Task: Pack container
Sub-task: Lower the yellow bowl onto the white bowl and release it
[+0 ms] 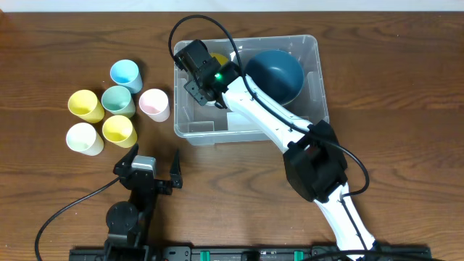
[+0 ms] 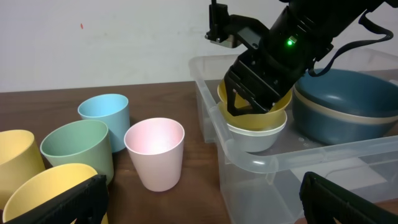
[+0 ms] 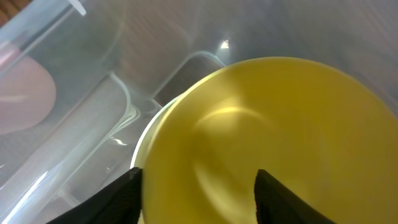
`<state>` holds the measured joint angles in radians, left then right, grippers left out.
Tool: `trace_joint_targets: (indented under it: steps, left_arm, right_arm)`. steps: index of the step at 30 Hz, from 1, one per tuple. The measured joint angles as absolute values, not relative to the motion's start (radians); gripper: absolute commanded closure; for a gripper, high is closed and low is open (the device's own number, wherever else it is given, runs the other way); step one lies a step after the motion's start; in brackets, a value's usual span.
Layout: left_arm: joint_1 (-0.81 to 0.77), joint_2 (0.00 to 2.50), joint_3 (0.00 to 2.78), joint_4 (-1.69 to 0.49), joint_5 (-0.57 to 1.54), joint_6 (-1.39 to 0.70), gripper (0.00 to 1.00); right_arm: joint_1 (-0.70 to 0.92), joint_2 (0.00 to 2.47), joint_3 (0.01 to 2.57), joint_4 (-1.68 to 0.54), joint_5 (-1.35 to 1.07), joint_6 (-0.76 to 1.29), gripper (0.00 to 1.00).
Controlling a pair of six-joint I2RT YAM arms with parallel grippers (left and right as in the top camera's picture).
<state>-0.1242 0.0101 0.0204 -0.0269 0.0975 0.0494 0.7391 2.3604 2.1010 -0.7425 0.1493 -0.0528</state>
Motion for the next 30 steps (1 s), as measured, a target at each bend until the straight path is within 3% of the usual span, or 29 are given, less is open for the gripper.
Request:
trace_joint_targets:
  steps: [14, 30]
  left_arm:
    - [-0.124, 0.01, 0.02, -0.027, 0.097, 0.049, 0.02]
    - [-0.124, 0.01, 0.02, -0.027, 0.097, 0.049, 0.02]
  right_arm:
    - [0.739, 2.36, 2.101, -0.768, 0.11, -0.04, 0.77]
    - [0.781, 2.36, 2.101, -0.804, 0.102, -0.038, 0.81]
